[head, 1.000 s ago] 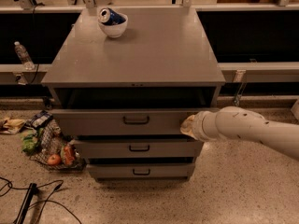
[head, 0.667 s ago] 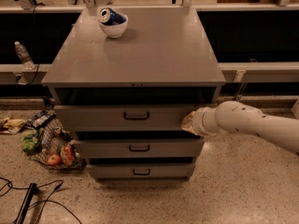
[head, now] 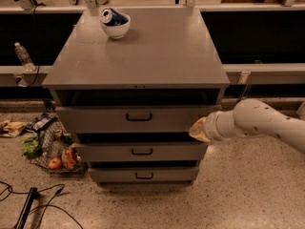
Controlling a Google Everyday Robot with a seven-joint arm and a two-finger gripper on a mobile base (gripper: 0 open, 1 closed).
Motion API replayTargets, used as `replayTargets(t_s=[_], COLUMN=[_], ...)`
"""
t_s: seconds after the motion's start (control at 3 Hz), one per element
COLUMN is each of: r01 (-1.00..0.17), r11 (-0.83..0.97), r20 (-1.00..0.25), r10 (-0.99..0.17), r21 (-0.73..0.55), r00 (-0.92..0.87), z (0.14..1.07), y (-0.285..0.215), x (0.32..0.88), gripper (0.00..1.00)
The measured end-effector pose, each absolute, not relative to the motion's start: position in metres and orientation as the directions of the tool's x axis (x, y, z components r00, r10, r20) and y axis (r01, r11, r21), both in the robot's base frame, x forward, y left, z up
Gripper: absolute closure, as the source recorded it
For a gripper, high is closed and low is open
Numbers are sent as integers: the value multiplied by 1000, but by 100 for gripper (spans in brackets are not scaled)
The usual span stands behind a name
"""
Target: Close top drawer
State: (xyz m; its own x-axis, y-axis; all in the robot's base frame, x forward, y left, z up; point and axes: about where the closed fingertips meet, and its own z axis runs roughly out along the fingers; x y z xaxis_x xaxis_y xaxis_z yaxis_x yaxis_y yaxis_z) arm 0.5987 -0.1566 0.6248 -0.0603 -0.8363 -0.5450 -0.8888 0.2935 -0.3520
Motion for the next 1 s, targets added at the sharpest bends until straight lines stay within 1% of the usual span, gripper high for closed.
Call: replayTargets(t_s=[0.33,0.67,1.0], r01=[-905,-888,-842], r11=[326,384,484], r20=[-619,-726,-847], r10=[-780,-682,-527], r21=[-275,-251,-237], r00=[-93,-90,-65], z=[659,707,772], y=[-170,-185,-213], x=[562,550,538], gripper=[100,100,100])
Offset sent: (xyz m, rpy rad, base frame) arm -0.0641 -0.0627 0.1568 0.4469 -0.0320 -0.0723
